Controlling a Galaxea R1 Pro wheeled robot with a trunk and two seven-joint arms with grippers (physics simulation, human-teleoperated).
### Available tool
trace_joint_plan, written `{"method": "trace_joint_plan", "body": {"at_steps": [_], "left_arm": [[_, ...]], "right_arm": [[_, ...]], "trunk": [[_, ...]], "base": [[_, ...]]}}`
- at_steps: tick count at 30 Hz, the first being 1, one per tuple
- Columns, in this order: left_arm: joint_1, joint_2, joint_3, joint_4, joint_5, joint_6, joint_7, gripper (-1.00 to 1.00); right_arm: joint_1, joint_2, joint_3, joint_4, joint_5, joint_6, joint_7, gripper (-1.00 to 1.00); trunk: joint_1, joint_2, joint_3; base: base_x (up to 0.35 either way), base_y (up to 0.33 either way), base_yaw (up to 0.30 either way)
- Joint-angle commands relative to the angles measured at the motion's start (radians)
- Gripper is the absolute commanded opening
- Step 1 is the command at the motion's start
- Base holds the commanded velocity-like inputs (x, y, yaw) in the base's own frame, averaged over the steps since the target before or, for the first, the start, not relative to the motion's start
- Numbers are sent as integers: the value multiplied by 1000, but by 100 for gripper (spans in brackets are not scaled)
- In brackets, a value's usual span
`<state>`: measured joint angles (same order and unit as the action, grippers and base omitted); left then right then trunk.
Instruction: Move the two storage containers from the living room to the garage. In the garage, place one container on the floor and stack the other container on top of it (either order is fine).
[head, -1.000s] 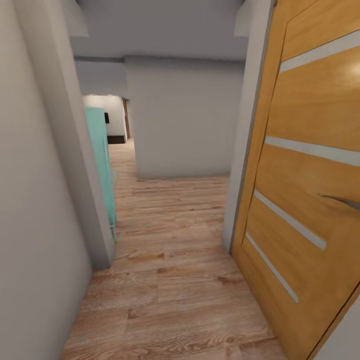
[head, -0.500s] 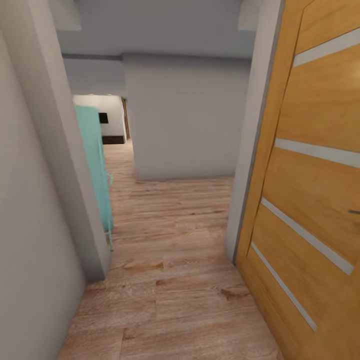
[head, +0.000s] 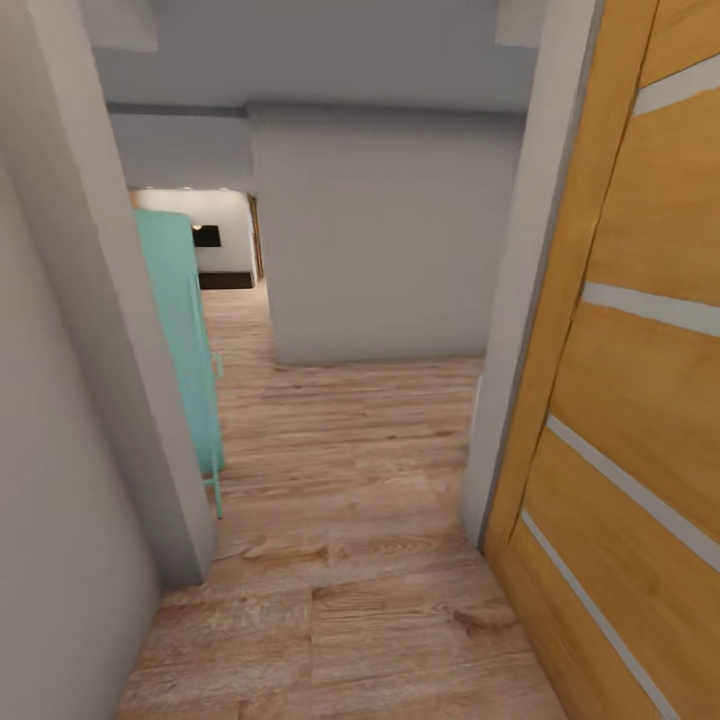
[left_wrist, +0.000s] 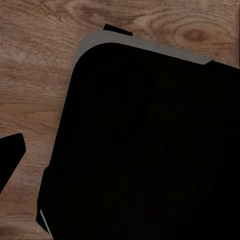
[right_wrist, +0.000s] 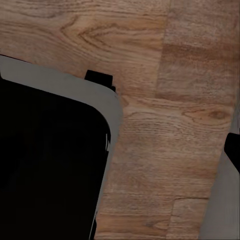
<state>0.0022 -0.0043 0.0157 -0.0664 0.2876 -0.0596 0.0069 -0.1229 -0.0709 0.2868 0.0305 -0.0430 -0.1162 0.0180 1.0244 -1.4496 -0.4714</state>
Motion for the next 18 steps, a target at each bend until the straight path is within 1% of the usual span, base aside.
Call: {"method": "trace_joint_plan", "body": {"at_steps": [1,6,8,18], "left_arm": [[0,0,1,-1,4,-2,1,100],[0,0,1,-1,4,-2,1,100],[1,0,1,-1,4,-2,1,100],[1,0,1,-1,4,-2,1,100]], "right_arm": [[-1,-1,5,3,-4,-6,2,100],[-1,-2,5,3,-4,-7,2,100],[-1,-3,5,3,-4,-7,2,100],[-1,-2,6,3,-4,-6,1,100]], "trunk": [[1,0,-1],[1,0,-1],[1,0,-1],[1,0,-1]], "base": [[323,0,238],[323,0,259],[323,0,122],[323,0,11]]}}
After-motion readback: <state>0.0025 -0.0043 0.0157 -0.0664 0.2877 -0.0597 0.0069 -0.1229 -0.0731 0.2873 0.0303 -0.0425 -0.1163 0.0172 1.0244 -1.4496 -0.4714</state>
